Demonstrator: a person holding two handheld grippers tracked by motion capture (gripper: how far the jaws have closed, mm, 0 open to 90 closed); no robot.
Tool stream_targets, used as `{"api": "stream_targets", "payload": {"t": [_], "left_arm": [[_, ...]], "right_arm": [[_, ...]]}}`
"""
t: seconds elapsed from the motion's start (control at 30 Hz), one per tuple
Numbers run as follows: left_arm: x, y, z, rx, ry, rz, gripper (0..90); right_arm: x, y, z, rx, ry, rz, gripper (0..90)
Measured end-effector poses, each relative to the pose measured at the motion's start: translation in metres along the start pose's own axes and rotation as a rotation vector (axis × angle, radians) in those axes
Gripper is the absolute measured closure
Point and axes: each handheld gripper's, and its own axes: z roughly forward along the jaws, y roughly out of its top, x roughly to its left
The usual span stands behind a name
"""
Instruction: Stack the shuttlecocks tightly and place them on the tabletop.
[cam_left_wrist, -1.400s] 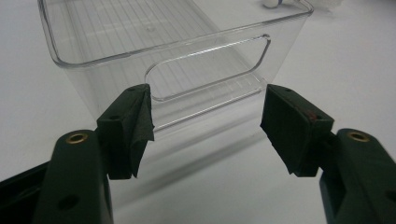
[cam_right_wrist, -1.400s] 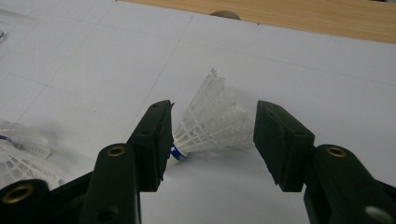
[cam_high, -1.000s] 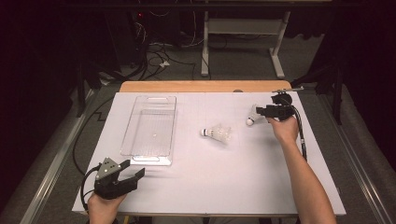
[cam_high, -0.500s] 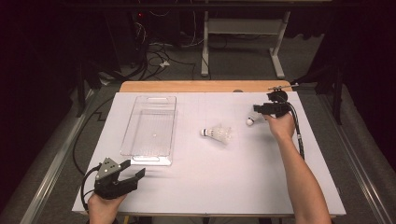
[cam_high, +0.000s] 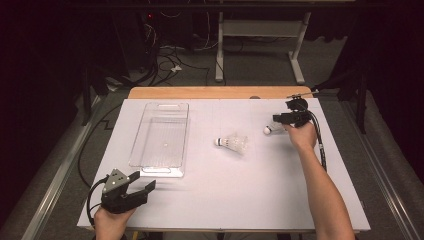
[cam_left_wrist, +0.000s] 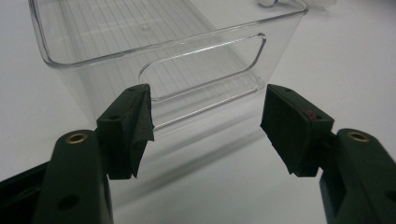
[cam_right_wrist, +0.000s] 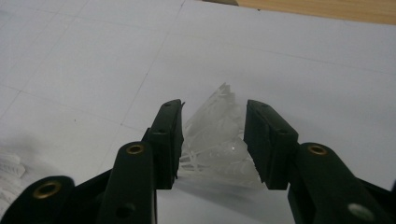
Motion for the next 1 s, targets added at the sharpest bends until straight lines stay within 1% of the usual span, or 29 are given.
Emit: {"api": "stream_targets", "payload": {"t": [0.07,0.13,0.2,0.23,0.3,0.4,0.47,0.6,0.73,0.77,0.93,1.0], "left_arm": [[0.000,0.000,0.000,-0.001,0.001,-0.001,34.6],[0.000,0.000,0.000,-0.002,0.002,-0.001,34.6],[0.000,0.000,0.000,-0.002,0.004,-0.001,34.6],[0.000,0.000,0.000,-0.003,0.005,-0.001,34.6],[0.000,0.000,0.000,-0.004,0.005,-0.002,34.6],[0.000,0.000,0.000,-0.003,0.004,0.000,34.6],[0.000,0.000,0.000,-0.001,0.004,0.001,34.6],[-0.001,0.000,0.000,0.002,0.003,0.003,34.6],[-0.001,0.000,0.000,0.002,0.003,0.008,34.6],[-0.001,0.000,0.000,0.002,0.001,0.008,34.6],[-0.001,0.000,0.000,0.001,0.001,0.007,34.5],[-0.001,0.000,0.000,0.001,0.002,0.007,34.5]], "right_arm": [[0.001,-0.001,-0.001,0.006,0.005,-0.004,60.5],[0.002,-0.001,-0.001,0.022,-0.003,-0.029,63.1],[0.003,-0.001,-0.001,0.031,-0.003,-0.035,64.5],[0.003,-0.002,-0.002,0.039,0.009,-0.035,66.8],[0.003,-0.002,-0.002,0.038,0.015,-0.034,67.8],[0.002,-0.004,-0.006,0.039,0.040,-0.032,72.0],[0.002,-0.004,-0.006,0.040,0.046,-0.034,73.3],[0.002,-0.007,-0.010,0.048,0.072,-0.033,78.6],[0.004,-0.008,-0.012,0.055,0.083,-0.042,80.6],[0.004,-0.009,-0.013,0.058,0.089,-0.050,82.4],[0.004,-0.012,-0.013,0.069,0.095,-0.050,84.8],[0.004,-0.013,-0.014,0.073,0.105,-0.040,85.9]]}}
